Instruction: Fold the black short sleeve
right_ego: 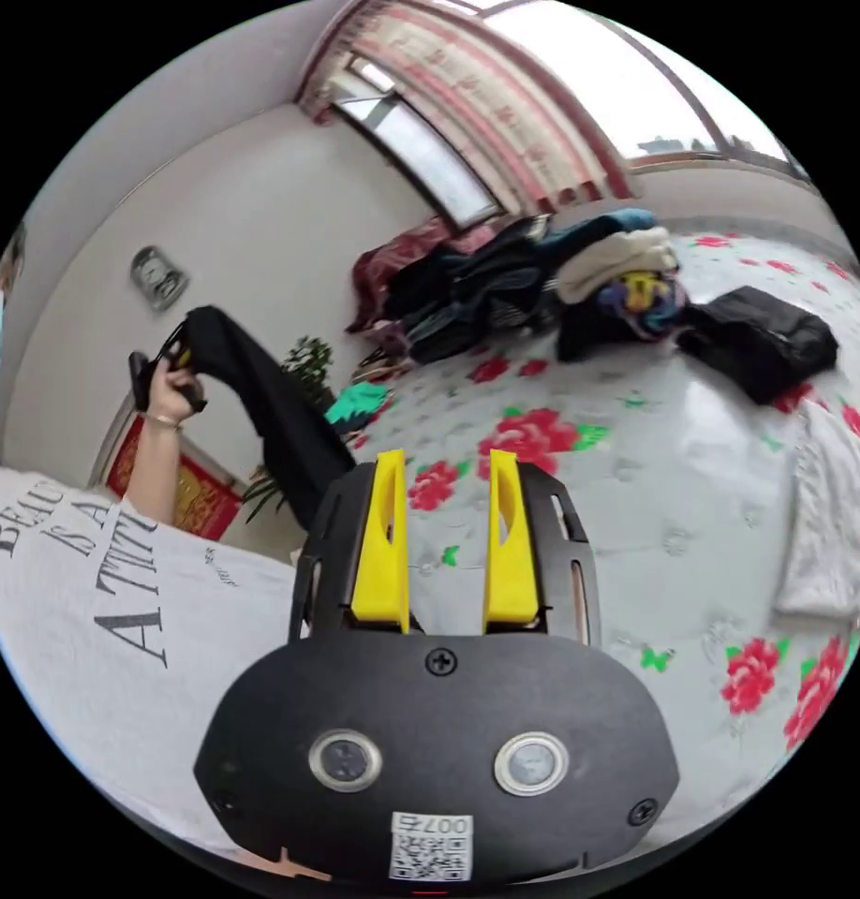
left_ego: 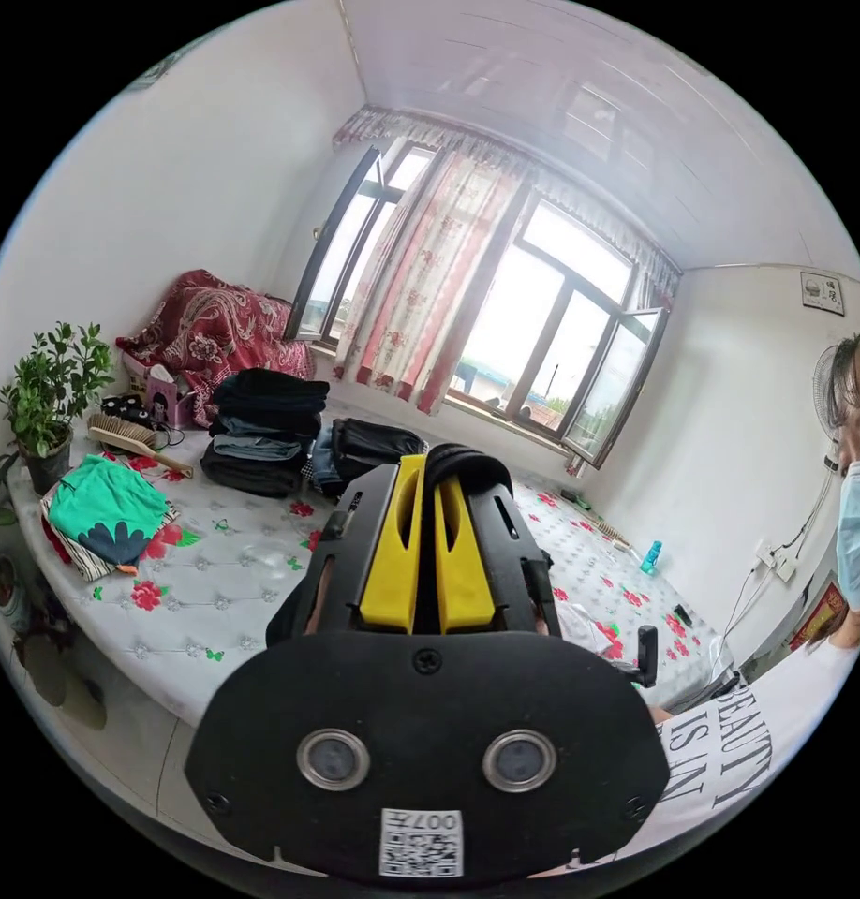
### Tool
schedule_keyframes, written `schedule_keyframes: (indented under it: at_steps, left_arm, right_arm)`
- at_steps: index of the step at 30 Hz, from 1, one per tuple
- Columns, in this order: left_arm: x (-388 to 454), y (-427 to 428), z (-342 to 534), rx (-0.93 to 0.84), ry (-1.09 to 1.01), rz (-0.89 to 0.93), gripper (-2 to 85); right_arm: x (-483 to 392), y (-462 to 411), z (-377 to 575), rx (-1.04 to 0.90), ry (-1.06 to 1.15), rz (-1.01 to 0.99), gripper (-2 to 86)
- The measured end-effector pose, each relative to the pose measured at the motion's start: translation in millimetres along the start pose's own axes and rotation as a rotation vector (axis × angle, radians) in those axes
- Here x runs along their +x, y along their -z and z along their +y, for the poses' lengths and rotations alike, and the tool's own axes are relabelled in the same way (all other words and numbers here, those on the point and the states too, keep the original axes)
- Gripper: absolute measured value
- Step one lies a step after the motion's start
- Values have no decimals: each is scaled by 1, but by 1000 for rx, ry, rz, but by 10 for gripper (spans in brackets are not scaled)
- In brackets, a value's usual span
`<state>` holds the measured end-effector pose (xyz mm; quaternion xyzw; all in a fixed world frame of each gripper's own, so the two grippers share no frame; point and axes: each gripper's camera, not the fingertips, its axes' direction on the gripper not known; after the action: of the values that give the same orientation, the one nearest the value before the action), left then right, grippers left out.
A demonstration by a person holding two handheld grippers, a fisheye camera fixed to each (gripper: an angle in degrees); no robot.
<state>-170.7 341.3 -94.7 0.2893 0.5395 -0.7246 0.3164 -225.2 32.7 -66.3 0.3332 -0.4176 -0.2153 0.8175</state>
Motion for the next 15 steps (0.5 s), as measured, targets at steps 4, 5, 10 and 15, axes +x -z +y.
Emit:
schedule_keyframes:
  at_steps: [4,5,10,15]
  left_arm:
    - [-2,-9,-17,32,-1,22,-10]
    - [-2,-10,-19,40,-1,29,-10]
    - [-13,-16,-44,55,-49,138,-9]
    - [-39,-20,-55,10,-182,85,-9]
  right_arm:
    - [-112,-96,-33,-165,422,-76,126]
    - [-122,-110,-33,-190,465,-57,128]
    - [-127,-205,-48,-398,379,144,81]
    - [-101,-169,-73,-252,199,197,11]
